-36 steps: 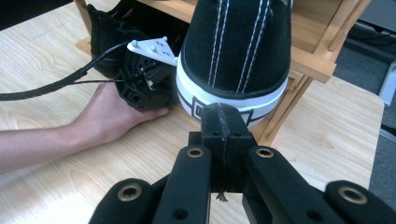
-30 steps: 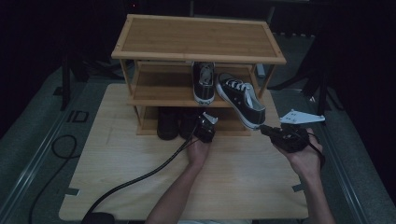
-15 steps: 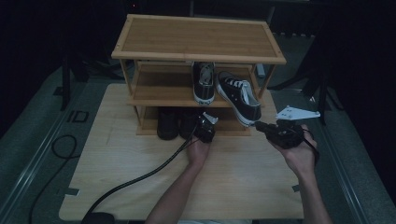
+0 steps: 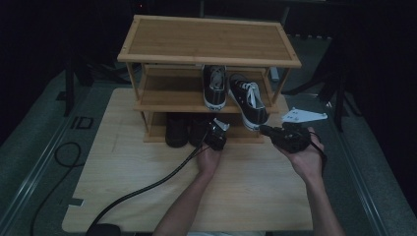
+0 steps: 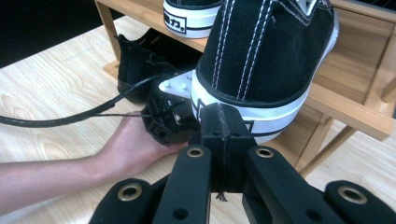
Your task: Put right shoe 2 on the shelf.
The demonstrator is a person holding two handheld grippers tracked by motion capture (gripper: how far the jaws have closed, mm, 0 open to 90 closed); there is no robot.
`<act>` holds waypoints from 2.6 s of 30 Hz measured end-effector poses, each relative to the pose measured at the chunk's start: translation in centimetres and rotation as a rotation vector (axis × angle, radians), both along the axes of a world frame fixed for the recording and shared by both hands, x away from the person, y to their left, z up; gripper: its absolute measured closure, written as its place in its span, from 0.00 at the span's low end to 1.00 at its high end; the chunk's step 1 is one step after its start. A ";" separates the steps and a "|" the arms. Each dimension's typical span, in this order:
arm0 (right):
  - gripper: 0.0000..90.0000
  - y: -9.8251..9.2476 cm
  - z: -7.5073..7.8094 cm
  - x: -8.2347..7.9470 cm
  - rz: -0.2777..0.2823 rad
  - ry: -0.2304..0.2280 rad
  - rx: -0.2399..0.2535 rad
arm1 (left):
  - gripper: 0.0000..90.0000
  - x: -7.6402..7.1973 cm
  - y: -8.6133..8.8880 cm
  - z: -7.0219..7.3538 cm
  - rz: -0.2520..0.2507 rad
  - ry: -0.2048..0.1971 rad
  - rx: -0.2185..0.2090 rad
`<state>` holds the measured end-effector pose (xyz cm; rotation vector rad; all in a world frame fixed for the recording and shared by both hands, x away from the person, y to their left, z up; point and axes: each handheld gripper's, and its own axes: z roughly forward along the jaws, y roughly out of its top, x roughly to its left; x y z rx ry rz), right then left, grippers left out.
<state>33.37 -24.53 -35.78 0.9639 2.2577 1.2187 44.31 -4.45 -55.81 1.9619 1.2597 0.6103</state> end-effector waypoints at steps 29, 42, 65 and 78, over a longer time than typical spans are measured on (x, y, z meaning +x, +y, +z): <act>1.00 2.3 -0.5 1.6 0.025 -0.004 0.016 | 1.00 0.0 0.0 0.0 0.001 0.001 0.002; 1.00 3.0 -0.7 2.6 0.016 -0.003 0.027 | 1.00 0.0 0.0 0.0 0.004 -0.004 0.000; 1.00 3.9 -0.8 4.2 -0.006 0.004 0.034 | 1.00 0.0 0.0 0.0 0.003 -0.002 0.000; 1.00 4.4 -0.9 5.1 -0.036 -0.003 0.015 | 1.00 0.0 0.0 0.0 0.007 -0.003 0.003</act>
